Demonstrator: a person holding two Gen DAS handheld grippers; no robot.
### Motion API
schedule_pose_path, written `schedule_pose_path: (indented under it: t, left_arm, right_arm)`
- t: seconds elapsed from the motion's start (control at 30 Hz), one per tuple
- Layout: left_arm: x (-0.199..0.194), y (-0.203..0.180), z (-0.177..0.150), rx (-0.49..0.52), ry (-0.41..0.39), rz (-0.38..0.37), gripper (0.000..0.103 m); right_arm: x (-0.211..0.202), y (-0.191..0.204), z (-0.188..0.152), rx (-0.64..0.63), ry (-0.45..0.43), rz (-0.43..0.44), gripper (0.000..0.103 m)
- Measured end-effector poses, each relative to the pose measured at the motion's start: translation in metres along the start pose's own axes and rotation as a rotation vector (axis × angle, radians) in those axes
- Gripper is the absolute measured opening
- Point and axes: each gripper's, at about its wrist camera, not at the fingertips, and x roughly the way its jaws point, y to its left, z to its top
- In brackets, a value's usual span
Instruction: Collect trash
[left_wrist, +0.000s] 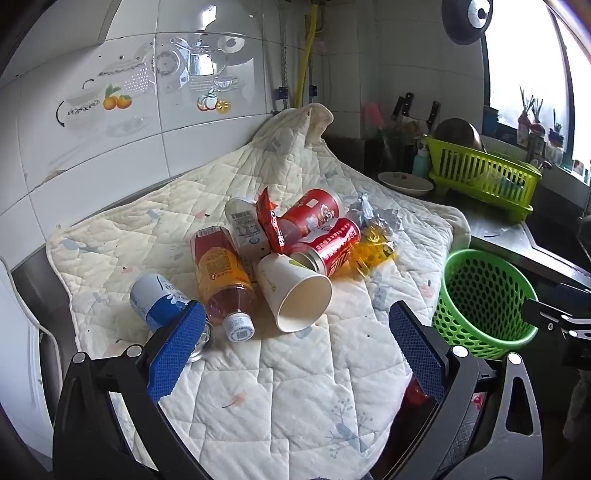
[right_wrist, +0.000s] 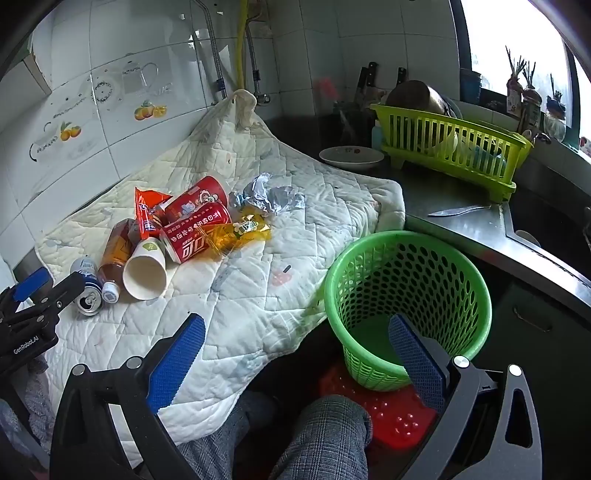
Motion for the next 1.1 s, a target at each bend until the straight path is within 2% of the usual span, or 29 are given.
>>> schedule_pose_path:
  t: [1.1]
  left_arm:
    - [0.0018,-0.0101,0.0066,0.021,-0.011,-0.017,0.098]
  right_arm:
    - [0.0017,-0.0056,0.0020,0.006,0.000,-0.004,0.097]
